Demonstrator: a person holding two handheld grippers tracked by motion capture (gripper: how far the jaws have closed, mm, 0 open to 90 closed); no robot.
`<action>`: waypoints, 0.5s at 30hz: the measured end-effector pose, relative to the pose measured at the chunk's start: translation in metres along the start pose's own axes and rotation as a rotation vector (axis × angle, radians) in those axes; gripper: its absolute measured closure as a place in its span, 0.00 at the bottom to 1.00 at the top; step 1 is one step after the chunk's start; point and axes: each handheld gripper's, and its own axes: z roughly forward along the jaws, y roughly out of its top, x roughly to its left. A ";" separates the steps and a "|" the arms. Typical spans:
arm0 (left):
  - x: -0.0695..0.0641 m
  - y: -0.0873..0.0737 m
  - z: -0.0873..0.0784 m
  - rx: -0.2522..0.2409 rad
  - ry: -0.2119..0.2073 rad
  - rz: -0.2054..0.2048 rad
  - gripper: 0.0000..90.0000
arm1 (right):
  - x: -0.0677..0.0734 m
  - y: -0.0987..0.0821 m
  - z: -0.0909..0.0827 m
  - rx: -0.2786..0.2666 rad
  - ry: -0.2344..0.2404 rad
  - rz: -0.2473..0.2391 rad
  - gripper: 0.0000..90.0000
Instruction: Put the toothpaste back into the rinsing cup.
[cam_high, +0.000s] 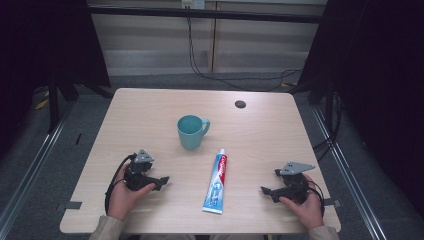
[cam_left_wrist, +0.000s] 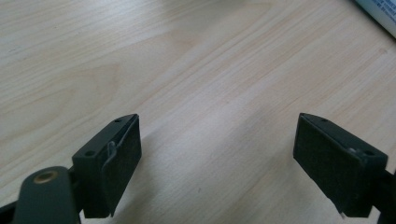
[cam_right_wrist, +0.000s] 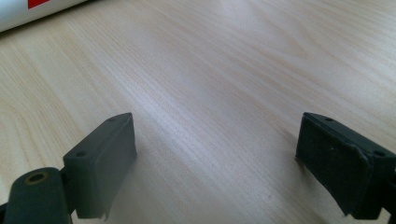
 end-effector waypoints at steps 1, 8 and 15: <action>-0.002 0.001 0.001 0.002 -0.009 -0.004 0.17 | 0.000 0.000 0.000 0.000 0.000 0.000 0.13; -0.020 0.012 0.008 0.057 -0.062 0.026 0.17 | 0.000 0.000 0.000 0.000 0.000 0.000 0.13; -0.038 0.029 0.016 0.075 -0.092 0.049 0.18 | 0.000 0.000 0.000 0.000 0.000 0.000 0.13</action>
